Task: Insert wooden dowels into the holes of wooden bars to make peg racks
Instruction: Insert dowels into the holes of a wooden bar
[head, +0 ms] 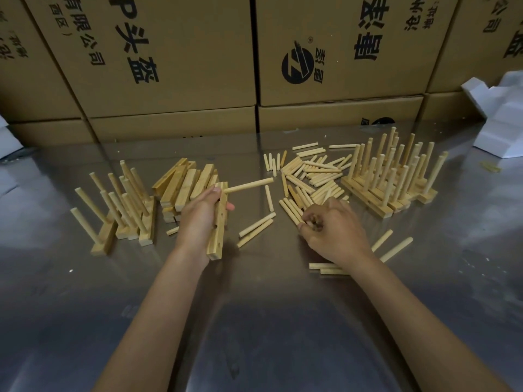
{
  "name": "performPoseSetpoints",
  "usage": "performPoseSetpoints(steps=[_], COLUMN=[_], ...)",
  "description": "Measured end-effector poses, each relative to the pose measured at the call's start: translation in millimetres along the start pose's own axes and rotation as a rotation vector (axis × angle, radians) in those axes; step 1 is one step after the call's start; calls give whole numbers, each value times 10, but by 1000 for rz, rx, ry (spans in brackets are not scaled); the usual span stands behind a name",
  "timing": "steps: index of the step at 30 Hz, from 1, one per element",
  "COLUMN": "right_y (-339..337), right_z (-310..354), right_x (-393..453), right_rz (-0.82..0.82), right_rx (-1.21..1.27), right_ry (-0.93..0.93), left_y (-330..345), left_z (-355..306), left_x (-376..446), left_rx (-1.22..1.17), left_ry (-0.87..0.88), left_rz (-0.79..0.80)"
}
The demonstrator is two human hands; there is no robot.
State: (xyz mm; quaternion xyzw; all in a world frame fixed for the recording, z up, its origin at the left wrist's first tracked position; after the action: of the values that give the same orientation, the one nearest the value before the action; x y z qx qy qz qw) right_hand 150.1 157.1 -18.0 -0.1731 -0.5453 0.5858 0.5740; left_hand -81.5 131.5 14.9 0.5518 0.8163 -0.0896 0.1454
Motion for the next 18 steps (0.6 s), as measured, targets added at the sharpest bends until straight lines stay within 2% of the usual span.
performPoseSetpoints(steps=[5,10,14,16,18], right_y=[-15,-14,-120,-202,-231], right_z=[16,0,7,60,225], right_x=[-6,-2,-24,-41,-82], right_rz=[-42,4,-29,-42,38], right_rx=[-2,0,-28,131,402], right_ry=[23,102,99,28,-97], left_y=[12,44,65,87,103], left_z=[-9,-2,32,55,62], left_x=[-22,-49,13,34,39], left_rx=[11,8,-13,-85,-141], left_ry=[32,27,-40,-81,-100], left_rz=[10,1,13,75,141])
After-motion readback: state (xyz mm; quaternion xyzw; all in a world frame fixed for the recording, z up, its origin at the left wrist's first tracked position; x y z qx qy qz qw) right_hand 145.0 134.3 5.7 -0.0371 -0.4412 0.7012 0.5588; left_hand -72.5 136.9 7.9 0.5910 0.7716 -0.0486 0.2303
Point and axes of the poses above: each hand's wrist, its own x-axis towards the middle knuckle, its own y-axis out of the palm, z = x × y, the point moved 2 cm from there along x, towards the middle knuckle, and after that the axes turned 13 degrees about -y, right-handed, at the moved point
